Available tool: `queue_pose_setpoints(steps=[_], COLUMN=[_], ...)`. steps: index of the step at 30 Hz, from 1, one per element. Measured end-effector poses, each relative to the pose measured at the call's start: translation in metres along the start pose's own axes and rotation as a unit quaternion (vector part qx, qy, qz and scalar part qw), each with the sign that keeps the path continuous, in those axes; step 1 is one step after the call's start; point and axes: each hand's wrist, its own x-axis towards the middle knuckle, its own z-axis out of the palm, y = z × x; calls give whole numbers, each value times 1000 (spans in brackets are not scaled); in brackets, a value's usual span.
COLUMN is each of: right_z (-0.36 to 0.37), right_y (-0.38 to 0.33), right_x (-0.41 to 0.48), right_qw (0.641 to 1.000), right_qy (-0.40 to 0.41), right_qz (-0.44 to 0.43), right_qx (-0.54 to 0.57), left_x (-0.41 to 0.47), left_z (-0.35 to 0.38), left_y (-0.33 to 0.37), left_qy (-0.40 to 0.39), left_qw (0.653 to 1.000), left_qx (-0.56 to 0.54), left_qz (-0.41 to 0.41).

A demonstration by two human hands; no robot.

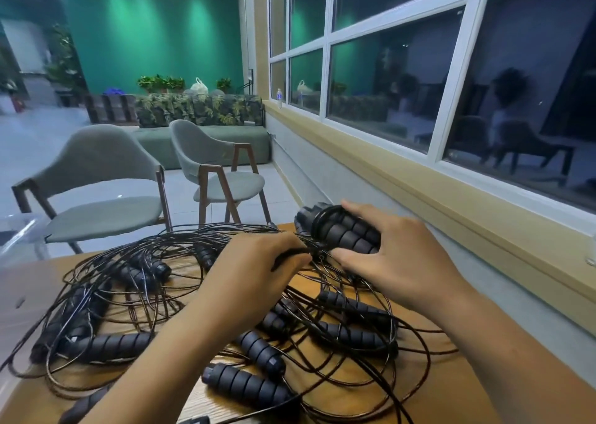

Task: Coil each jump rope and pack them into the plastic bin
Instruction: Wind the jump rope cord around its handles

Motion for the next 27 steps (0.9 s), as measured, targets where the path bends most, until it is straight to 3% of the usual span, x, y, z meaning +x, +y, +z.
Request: queue_pose_setpoints(steps=[7,15,20,27], right_z=[-4,0,-3,-28], right_y=[-2,-20,-21,-39], right_x=[-4,1,18,46], right_qw=[993,979,977,967], right_qy=[-56,125,149,220], right_qz=[-24,-75,-68,-82], right_qx=[-101,-144,-134,-95], left_x=[-2,3,27,74], left_z=[2,-13,-17,-54], left_y=[6,22,15,22], left_qy=[4,56,8,27], left_qw=[998,995,993,991], left_qx=[29,-85,-112,-132], left_qz=[47,7,-32,-18])
